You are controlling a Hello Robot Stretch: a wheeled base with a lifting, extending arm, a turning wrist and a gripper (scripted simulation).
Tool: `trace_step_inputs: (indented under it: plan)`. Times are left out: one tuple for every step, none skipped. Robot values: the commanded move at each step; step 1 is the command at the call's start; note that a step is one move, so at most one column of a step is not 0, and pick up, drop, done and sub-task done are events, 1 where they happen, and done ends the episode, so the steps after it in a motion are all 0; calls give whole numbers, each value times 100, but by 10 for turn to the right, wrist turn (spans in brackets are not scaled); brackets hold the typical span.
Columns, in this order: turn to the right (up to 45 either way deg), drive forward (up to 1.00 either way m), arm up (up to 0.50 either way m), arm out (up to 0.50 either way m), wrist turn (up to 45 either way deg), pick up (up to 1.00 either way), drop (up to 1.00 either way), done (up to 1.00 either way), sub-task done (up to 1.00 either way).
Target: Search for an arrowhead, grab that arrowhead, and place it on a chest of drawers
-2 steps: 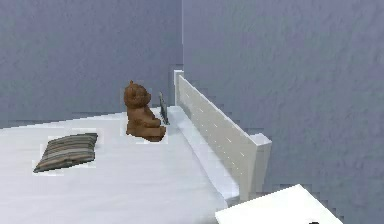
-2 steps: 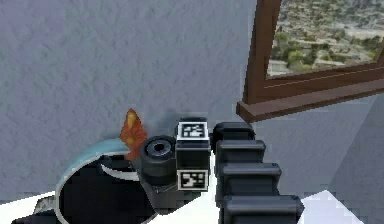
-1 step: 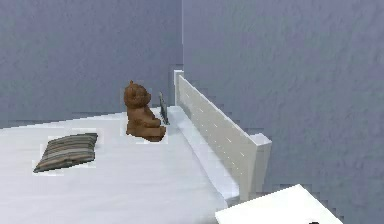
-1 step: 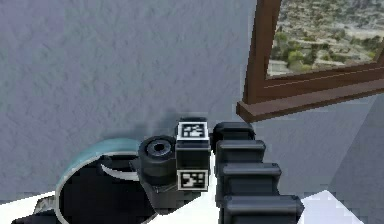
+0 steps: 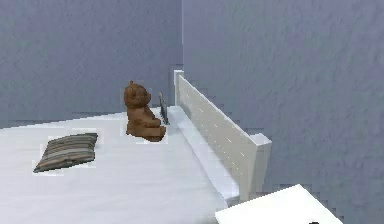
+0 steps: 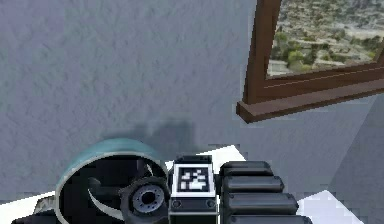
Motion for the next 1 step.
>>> trace_step_inputs:
  plan:
    - [0,0,0,0,0,0,0,100,0]
